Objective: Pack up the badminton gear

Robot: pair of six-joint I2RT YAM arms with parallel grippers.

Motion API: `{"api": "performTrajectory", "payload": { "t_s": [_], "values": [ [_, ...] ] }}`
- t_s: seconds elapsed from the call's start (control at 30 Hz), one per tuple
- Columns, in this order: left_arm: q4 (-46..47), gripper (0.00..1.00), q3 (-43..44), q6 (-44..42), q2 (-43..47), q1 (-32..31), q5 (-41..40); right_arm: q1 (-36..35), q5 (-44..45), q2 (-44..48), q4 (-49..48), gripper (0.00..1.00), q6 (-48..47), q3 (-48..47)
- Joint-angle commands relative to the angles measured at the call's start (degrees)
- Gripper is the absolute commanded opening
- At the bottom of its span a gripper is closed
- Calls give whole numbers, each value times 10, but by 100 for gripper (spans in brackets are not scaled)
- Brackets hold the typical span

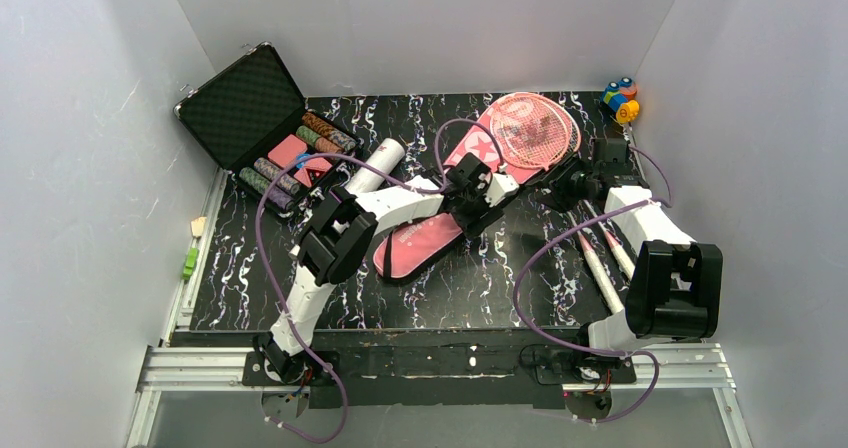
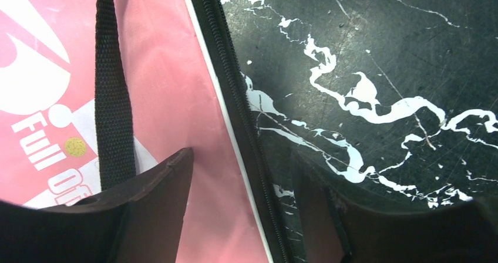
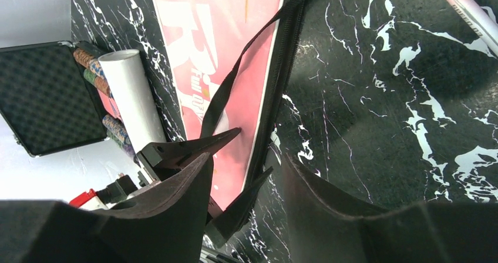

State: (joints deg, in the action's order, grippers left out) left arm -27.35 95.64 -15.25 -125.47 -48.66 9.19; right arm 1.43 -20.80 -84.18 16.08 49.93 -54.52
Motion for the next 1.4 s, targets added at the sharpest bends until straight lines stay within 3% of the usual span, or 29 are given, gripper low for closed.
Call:
{"api": "performTrajectory", "payload": {
  "t_s": [0.0,0.3,0.47,0.7,0.93,1.37],
  "values": [
    [-8,57,-2,14,17,15,11,2,-9,22,-17,53,-1,-1],
    [-14,24,3,12,15,16,21,2,-10,25,-16,48,-4,-1],
    [-16,0,2,17,18,16,12,2,-5,29,-8,50,-12,-4],
    [-23,0,24,40,45,16,3,2,-6,37,-10,59,-12,10],
    [-37,0,34,65,90,16,2,-14,-46,18,-58,60,29,43],
    [-31,0,-11,64,156,16,5,-127,-48,-139,-129,60,97,-47]
  ]
}}
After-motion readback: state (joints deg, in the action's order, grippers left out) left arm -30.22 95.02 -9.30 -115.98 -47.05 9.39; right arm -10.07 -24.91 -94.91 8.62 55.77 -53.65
